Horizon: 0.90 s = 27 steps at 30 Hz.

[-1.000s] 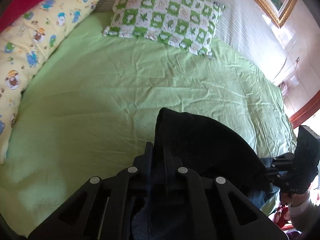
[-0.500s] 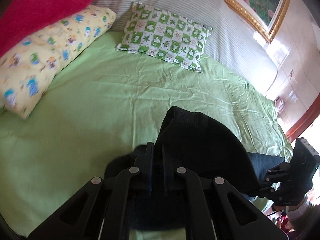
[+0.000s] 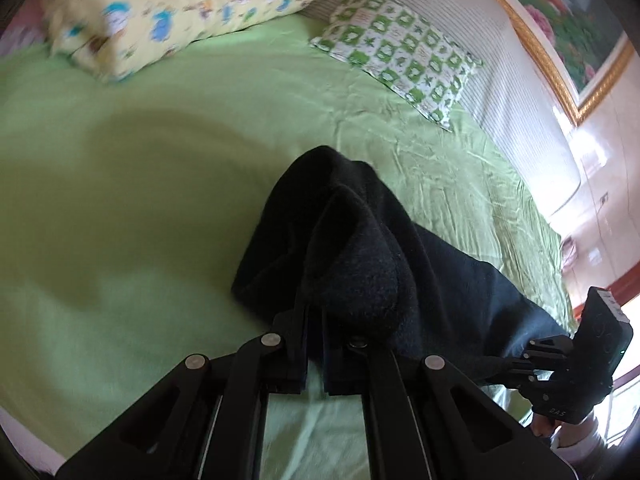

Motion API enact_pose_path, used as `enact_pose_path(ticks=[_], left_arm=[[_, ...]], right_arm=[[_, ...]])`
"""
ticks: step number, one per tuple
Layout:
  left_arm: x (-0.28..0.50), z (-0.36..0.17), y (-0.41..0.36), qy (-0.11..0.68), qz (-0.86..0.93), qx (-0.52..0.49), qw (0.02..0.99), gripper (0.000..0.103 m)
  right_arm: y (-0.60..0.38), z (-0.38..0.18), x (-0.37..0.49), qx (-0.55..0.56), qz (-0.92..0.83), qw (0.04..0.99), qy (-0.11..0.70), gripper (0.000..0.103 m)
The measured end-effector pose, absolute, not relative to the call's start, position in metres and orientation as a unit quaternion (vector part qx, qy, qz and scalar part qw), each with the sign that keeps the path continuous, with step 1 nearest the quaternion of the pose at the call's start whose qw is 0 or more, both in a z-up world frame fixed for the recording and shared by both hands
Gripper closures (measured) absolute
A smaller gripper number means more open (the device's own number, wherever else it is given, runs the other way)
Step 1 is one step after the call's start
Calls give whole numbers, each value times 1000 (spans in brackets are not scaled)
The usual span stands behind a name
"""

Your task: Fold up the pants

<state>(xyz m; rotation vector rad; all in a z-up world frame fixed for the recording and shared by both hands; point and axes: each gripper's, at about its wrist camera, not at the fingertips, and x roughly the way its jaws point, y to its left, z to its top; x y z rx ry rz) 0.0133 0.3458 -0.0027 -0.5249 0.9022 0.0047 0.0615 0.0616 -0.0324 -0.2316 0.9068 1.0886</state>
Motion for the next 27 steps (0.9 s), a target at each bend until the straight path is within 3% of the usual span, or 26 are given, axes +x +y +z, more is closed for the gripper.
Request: enact_pose_path(ticks=[3, 8, 9, 13, 19, 27], left_arm=[[-2, -2, 351, 422, 8, -277, 863, 101], [-21, 4, 355, 415, 32, -311, 854, 93], [-24, 6, 355, 410, 32, -318, 854, 91], [-37, 11, 355, 394, 49, -351, 848, 67], [-46, 11, 355, 384, 45, -395, 834, 62], [-10, 0, 342, 425, 59, -347, 834, 62]], right_arm=[[62, -34, 61, -110, 495, 754, 418, 92], [60, -28, 59, -96, 502, 749, 422, 68], [60, -26, 58, -93, 506, 748, 420, 68], [52, -12, 56, -74, 518, 749, 406, 68], [28, 5, 84, -12, 499, 769, 399, 68], [10, 6, 136, 20, 435, 799, 414, 68]])
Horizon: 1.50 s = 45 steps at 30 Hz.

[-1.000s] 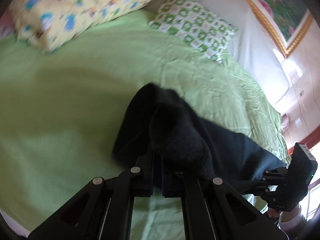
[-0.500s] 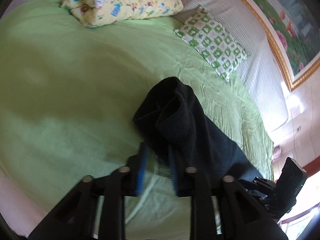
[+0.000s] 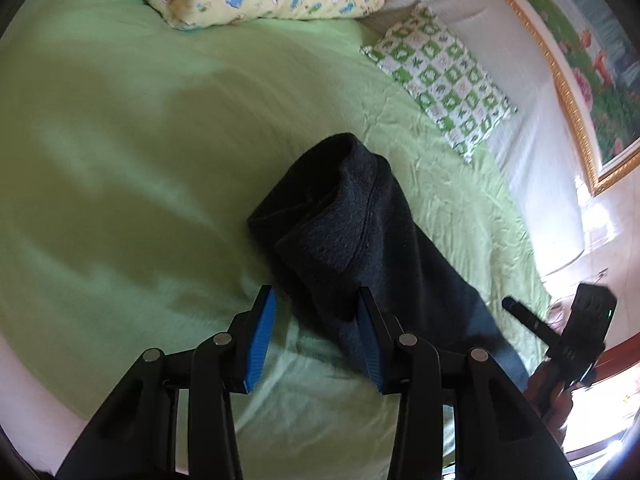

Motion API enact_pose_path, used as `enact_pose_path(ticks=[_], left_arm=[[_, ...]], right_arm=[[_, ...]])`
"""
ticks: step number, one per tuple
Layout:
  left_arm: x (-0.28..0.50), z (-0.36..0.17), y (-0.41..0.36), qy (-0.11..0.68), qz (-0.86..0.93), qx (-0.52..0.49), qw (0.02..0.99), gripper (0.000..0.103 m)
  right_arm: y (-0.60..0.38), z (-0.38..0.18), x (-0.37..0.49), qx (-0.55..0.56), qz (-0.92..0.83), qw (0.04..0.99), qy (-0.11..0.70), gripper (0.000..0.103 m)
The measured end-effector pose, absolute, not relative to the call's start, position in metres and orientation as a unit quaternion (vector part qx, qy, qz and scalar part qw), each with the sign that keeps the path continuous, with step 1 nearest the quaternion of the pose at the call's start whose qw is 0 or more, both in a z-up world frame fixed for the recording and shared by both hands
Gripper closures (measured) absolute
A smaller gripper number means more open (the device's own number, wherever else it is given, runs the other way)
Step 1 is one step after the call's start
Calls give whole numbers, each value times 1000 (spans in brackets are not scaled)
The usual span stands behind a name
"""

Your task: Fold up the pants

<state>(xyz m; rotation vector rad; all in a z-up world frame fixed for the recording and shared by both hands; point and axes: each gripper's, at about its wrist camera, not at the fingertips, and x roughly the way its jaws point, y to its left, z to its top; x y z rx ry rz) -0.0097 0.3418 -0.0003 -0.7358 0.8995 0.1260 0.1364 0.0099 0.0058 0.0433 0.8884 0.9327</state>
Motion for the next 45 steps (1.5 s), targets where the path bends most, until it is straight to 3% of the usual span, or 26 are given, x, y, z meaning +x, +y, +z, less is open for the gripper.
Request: enact_pose_path(ticks=[13, 16, 19, 20, 25, 31, 37, 40, 41, 45], left_arm=[[30, -11, 345, 426, 60, -323, 843, 59], [35, -22, 344, 410, 59, -335, 846, 60], [38, -17, 336, 399, 59, -318, 858, 80], [36, -11, 333, 393, 59, -316, 862, 82], [10, 65, 307, 337, 62, -236, 909, 82], [28, 63, 316, 342, 63, -186, 919, 82], [62, 3, 339, 411, 78, -160, 894, 76], [54, 2, 341, 405, 86, -151, 898, 66], [49, 5, 341, 402, 96, -146, 899, 59], [25, 22, 342, 385, 124, -135, 905, 56]], right_arm=[[33, -58, 212, 33, 439, 709, 551, 67], [35, -53, 197, 5, 454, 720, 526, 72], [36, -48, 190, -16, 449, 734, 508, 84], [36, -46, 188, -22, 449, 739, 501, 85], [28, 3, 167, -37, 444, 788, 426, 87], [45, 13, 175, -78, 413, 826, 376, 88], [63, -44, 196, -86, 368, 842, 384, 83], [51, -48, 201, -63, 352, 854, 379, 66], [47, -46, 201, -52, 348, 860, 370, 65], [21, -25, 192, -16, 334, 869, 365, 65]])
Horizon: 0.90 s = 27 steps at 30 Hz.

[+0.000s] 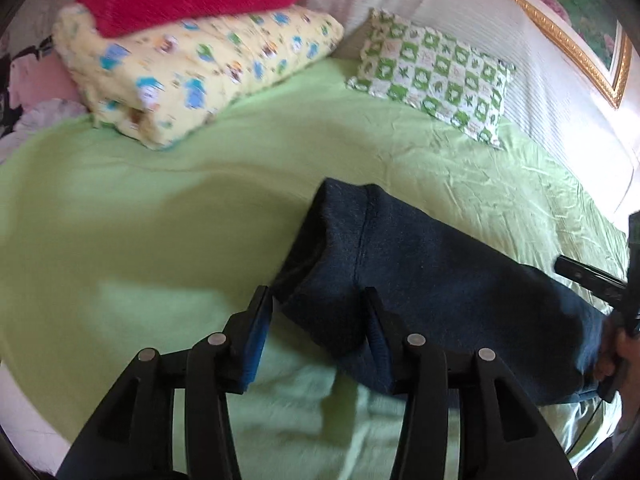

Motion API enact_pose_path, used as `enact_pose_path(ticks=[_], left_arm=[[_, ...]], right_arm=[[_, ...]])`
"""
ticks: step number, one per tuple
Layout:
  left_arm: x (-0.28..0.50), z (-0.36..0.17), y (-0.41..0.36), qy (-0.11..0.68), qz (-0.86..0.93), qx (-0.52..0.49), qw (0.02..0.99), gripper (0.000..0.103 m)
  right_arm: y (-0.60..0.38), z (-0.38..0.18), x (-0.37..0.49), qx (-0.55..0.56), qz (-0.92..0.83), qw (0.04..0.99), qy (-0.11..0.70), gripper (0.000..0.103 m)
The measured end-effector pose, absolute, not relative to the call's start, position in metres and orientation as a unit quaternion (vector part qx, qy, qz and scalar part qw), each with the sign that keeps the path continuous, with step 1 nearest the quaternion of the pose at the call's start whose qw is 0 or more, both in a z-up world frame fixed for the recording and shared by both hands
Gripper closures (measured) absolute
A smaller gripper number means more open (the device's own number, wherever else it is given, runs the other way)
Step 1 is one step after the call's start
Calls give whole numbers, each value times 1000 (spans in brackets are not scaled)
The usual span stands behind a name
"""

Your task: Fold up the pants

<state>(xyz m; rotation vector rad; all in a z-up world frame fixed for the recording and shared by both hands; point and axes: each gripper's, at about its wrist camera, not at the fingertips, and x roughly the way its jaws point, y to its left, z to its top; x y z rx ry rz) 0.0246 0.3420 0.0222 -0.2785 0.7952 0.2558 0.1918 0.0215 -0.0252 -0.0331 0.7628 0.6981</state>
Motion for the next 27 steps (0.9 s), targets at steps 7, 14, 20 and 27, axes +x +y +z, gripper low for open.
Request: enact_pose_path(ticks=[7, 14, 20, 27], left_arm=[[5, 79, 326, 328, 133, -143, 924, 47], [29, 91, 267, 347, 46, -113, 930, 45], [54, 86, 195, 371, -37, -68, 925, 45], [75, 85, 122, 386, -124, -33, 914, 44]], right_arm=[[-39, -7, 144, 36, 342, 866, 364, 63], [-103, -20, 106, 80, 299, 870, 384, 63], [-148, -27, 79, 109, 264, 877, 387, 63], [-192, -25, 52, 133, 222, 889, 377, 63]])
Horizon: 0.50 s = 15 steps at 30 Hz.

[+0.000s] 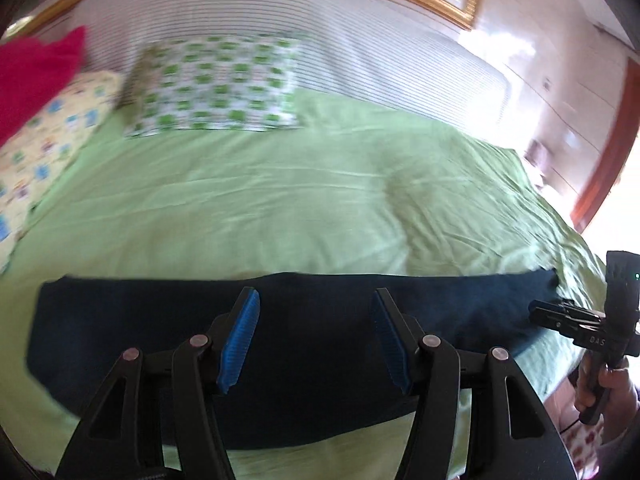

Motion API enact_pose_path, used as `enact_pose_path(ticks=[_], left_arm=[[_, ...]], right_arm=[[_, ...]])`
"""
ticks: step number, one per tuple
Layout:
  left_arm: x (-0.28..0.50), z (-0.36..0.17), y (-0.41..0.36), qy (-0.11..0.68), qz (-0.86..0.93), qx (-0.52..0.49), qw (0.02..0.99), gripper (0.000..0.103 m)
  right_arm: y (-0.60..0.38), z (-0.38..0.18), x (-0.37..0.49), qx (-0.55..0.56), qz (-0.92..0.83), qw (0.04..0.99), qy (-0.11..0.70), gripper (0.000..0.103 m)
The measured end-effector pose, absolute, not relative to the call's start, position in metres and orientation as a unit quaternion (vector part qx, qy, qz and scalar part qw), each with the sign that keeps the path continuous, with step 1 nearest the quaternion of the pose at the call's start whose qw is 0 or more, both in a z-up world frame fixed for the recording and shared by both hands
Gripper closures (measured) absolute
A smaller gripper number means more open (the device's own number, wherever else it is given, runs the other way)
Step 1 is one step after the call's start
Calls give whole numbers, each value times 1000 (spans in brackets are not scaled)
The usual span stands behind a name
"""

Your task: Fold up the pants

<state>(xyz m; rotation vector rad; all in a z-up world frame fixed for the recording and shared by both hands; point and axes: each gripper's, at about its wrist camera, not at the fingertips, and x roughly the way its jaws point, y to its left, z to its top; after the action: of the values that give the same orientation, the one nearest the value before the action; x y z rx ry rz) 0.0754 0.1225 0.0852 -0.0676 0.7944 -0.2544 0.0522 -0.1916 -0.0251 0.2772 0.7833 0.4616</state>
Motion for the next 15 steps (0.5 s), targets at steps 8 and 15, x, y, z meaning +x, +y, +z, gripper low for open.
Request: enact_pose_path(ticks=[8, 15], left_arm=[[93, 82, 35, 407, -213, 37, 888, 43], [102, 74, -26, 421, -271, 82, 861, 43]], right_arm=[[-241, -33, 18, 183, 171, 894, 371, 63], [-264, -39, 1, 207, 141, 896, 366, 63]])
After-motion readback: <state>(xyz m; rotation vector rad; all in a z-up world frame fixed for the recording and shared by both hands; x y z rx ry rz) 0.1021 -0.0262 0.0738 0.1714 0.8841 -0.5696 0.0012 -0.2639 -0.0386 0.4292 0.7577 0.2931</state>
